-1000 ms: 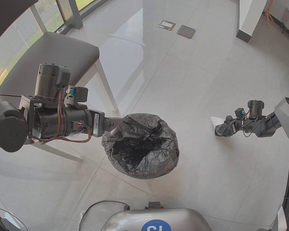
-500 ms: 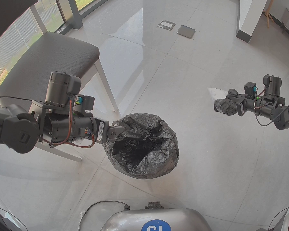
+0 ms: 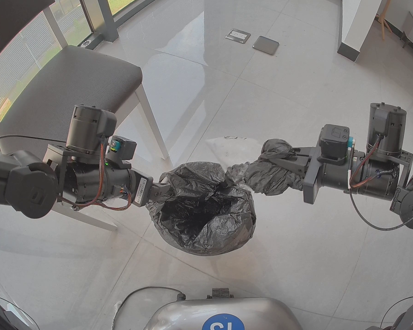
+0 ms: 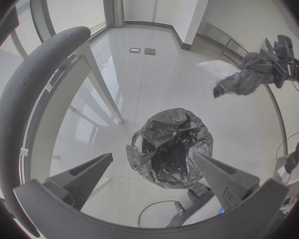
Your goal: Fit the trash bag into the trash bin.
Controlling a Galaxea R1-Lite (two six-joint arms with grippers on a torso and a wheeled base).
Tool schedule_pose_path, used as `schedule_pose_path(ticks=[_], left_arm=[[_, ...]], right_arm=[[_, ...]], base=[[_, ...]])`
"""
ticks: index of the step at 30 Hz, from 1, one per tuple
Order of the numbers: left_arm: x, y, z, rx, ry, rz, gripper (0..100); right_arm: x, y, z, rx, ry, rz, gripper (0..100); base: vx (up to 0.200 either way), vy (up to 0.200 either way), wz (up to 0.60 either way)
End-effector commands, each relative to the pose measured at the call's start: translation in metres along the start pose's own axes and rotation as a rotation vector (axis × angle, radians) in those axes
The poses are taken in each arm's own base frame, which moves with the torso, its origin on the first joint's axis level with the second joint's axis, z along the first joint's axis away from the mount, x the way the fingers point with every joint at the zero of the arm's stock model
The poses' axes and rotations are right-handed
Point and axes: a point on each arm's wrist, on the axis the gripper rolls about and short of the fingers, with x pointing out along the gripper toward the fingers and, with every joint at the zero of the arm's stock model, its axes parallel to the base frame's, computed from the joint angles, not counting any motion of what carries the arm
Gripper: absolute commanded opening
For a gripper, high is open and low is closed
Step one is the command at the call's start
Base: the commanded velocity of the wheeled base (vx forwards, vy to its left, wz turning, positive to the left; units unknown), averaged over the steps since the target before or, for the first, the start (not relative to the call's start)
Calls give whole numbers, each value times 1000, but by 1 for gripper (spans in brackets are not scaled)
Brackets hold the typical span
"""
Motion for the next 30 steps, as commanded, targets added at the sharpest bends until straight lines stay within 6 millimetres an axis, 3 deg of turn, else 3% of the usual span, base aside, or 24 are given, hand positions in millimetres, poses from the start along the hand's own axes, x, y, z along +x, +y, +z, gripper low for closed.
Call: schedule_pose_path(ticks=[1, 9, 13, 15, 18, 24, 30], left_arm=[[-15, 8, 5, -9, -43, 22, 100], [-19, 9, 9, -21, -83, 18, 100], [-18, 11, 9, -26, -86, 15, 100], [-18, 11, 9, -26, -86, 15, 100], [-16, 16, 9, -37, -94, 26, 100], [-13, 20, 10, -45, -108, 25, 100], [-14, 20, 10, -44, -111, 24, 100]], right_arm=[[18, 16, -6, 14, 14, 71, 0], [61, 23, -33, 44, 71, 129, 0], [87, 27, -57, 69, 124, 157, 0], [87, 27, -57, 69, 124, 157, 0], [117, 33, -68, 67, 127, 186, 0], [136, 45, -84, 74, 155, 223, 0], [147, 44, -98, 83, 174, 224, 0]], base=[[0, 0, 0], [0, 0, 0], [0, 0, 0], [0, 0, 0], [0, 0, 0], [0, 0, 0], [0, 0, 0]])
